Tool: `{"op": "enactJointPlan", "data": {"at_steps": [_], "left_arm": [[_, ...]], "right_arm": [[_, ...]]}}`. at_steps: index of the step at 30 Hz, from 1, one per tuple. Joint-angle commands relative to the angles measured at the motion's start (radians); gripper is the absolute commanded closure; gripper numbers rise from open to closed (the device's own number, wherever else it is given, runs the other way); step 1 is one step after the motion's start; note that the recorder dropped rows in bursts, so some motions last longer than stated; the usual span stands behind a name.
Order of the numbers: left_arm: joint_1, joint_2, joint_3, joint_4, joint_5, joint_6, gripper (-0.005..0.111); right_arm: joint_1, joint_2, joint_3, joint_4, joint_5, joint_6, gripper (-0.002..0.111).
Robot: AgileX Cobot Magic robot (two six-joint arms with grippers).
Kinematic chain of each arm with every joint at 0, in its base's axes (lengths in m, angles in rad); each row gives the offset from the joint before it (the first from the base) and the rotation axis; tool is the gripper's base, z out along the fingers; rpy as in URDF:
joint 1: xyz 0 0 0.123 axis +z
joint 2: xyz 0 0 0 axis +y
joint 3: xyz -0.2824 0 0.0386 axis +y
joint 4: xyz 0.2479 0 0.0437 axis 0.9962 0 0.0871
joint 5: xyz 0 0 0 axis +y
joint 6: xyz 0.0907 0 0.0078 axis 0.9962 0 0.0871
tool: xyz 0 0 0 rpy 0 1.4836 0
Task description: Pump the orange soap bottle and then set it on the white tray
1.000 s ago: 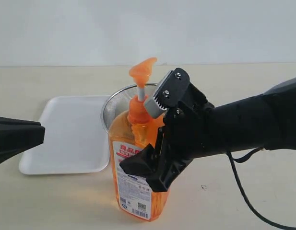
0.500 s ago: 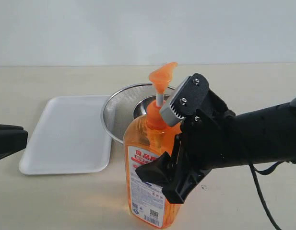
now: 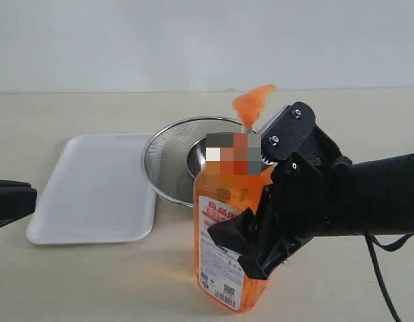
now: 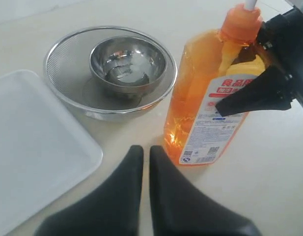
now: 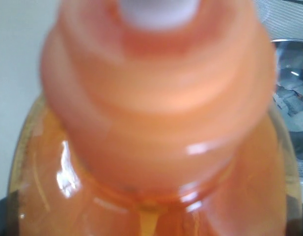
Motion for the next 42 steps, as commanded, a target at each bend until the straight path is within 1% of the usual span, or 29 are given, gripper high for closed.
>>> {"op": "enactJointPlan", "data": {"at_steps": [1,3,7,12,17,22,32,42], "left_arm": [[-0.008,-0.008,0.005,0.045,0.006,-0.053,0.102],[-0.008,-0.008,0.005,0.045,0.006,-0.053,0.102],[-0.008,-0.008,0.005,0.045,0.004,-0.053,0.102],[-0.008,-0.008,0.005,0.045,-0.002,-0.053,0.102],[-0.008,-0.008,0.005,0.045,-0.002,-0.042,0.102],[-0.008,-0.008,0.005,0.045,-0.018,-0.037,0.102],[-0.008,-0.008,0.005,0.041,-0.067,-0.019,0.102],[-0.008,-0.008,0.005,0.030,-0.083,-0.001,0.102]], "right_arm": [[0.000,0.004,0.035,-0.014,-0.082,0.031,0.108],[0.000,0.004,0.042,-0.014,-0.093,0.042,0.108],[0.000,0.002,0.061,-0.014,-0.176,0.089,0.108],[0.000,-0.010,0.061,-0.014,-0.220,0.111,0.108],[0.000,-0.110,0.112,-0.014,-0.309,0.142,0.108],[0.000,-0.175,0.123,-0.014,-0.353,0.144,0.108],[0.000,-0.175,0.123,-0.014,-0.518,0.144,0.108],[-0.002,-0.175,0.114,-0.014,-0.590,0.144,0.108]]}}
